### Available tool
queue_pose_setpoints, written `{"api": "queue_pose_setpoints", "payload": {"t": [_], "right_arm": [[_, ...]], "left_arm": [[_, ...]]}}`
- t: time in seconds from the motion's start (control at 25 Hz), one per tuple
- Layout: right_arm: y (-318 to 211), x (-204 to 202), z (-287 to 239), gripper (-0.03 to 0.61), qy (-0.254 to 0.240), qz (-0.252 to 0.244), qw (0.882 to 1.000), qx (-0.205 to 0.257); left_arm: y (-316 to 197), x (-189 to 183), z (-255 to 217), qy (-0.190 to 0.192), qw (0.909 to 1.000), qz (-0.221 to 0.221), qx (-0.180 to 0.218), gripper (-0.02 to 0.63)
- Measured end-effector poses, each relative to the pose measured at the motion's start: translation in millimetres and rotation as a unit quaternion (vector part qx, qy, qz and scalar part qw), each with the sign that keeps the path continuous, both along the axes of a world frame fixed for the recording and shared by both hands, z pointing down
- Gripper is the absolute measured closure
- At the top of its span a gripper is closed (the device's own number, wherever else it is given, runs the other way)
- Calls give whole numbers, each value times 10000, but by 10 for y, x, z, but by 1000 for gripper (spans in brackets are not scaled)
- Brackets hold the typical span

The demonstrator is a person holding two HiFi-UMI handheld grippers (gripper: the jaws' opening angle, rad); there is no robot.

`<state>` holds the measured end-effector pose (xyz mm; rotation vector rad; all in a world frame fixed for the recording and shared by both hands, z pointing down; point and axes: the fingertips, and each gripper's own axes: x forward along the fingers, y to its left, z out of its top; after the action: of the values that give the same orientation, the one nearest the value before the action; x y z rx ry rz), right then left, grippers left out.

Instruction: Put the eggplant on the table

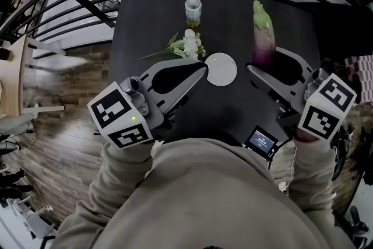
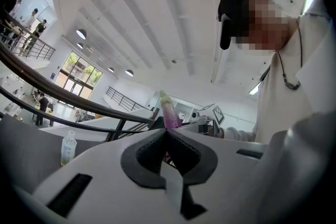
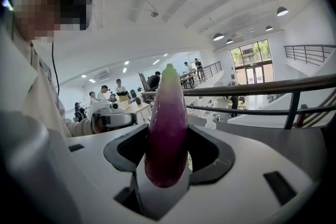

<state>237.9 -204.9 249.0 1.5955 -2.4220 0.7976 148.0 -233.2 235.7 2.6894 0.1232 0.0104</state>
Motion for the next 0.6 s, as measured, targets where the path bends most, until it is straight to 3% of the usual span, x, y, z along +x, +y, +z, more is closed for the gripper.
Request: {"api": "queue_pose_setpoints", "payload": {"t": [0.6], "right_arm": [[-81, 31, 270, 339, 19, -34, 9995, -328]], "left_arm": [[3, -92, 174, -114, 9998, -97, -144, 607]]}}
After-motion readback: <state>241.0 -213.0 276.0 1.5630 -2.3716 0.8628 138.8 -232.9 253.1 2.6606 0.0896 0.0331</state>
